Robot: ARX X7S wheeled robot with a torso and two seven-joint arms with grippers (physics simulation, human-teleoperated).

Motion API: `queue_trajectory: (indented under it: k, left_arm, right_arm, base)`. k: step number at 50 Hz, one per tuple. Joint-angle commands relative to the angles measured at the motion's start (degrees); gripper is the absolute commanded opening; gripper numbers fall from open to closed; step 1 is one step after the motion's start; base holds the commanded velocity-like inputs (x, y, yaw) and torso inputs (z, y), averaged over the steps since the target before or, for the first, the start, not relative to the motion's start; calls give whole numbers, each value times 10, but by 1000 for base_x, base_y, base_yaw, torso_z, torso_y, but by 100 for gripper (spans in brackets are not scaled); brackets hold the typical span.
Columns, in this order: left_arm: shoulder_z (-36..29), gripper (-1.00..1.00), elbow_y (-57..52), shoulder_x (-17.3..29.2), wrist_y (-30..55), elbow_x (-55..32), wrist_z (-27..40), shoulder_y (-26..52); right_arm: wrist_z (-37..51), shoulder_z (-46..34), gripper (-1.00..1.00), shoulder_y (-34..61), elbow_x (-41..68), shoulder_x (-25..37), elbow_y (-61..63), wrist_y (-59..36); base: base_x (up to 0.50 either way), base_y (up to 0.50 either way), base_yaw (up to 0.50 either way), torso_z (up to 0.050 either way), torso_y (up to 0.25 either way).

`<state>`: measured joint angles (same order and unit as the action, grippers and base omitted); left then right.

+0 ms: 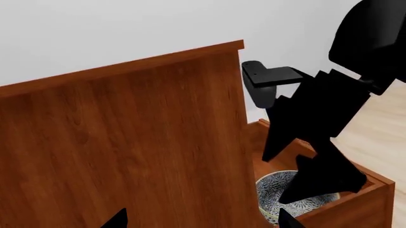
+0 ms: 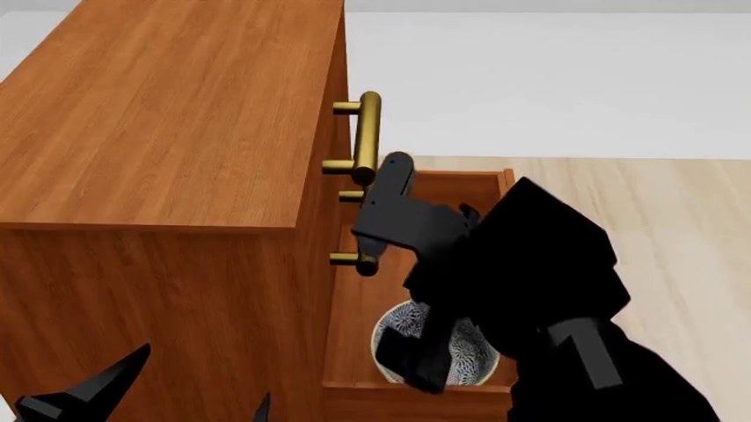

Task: Put the bowl in the bottom drawer of the cabinet.

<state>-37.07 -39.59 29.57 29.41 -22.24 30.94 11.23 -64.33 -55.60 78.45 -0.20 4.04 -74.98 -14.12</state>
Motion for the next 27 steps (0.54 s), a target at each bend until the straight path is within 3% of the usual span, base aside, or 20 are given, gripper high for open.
queue_trajectory:
  k: [1,27]
  left_arm:
    - [-1,100,-1,0,3,-2,1,3]
    - [-2,100,-2,2,2,-1,4,2]
  right_arm:
    - [-5,-1,100,10,2,-2,0,9]
    - [2,-4,100,16,2,11,0,28]
  base:
    - [0,0,0,0,0]
    - [0,0,0,0,0]
